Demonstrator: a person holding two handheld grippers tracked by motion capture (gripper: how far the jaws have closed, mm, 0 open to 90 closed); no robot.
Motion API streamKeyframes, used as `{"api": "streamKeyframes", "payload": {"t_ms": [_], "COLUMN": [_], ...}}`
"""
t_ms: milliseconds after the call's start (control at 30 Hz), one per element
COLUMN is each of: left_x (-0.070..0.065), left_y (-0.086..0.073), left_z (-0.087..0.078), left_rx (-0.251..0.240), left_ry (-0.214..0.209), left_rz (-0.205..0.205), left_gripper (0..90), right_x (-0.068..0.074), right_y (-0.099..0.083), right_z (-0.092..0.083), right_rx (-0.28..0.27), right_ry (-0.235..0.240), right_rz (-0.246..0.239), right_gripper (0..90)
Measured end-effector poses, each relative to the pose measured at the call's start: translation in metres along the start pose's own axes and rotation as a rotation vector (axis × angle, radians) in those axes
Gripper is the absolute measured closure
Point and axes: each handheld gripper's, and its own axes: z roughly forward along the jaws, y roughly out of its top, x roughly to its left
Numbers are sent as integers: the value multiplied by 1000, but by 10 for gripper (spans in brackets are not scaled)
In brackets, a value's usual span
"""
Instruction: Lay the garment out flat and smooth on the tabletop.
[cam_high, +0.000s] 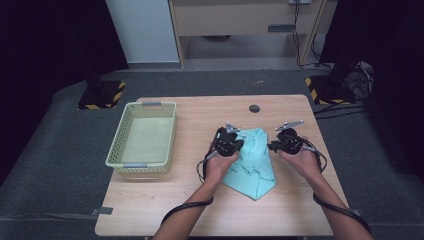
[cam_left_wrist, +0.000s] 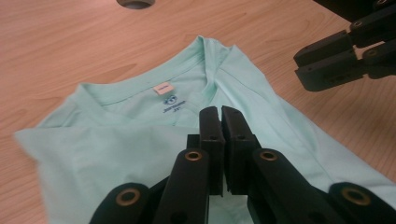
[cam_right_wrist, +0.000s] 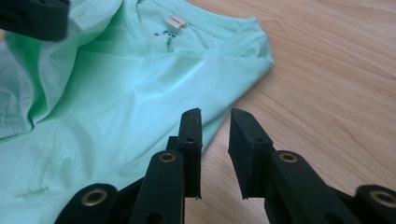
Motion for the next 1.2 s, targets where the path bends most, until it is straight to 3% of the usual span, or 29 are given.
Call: {"api": "streamKeyframes", "payload": {"t_ms": [367, 567, 933, 1200], "left_x": [17, 25, 38, 42], "left_y": [-17, -28, -48, -56], "left_z": [-46, -56, -66, -74], "left_rx": [-57, -64, -66, -73], "left_ry": [4, 13, 33, 43], "left_rz": [-21, -40, -72, -90], "left_gripper": [875, 875, 873, 872], "right_x": [30, 44, 71, 86], "right_y": [23, 30, 38, 44], "right_z": [14, 23, 38, 55], "right_rx": [13, 21, 37, 43], "right_ry": [32, 47, 78, 83], "right_rz": [-55, -67, -102, -124], "right_gripper": [737, 690, 710, 638]}}
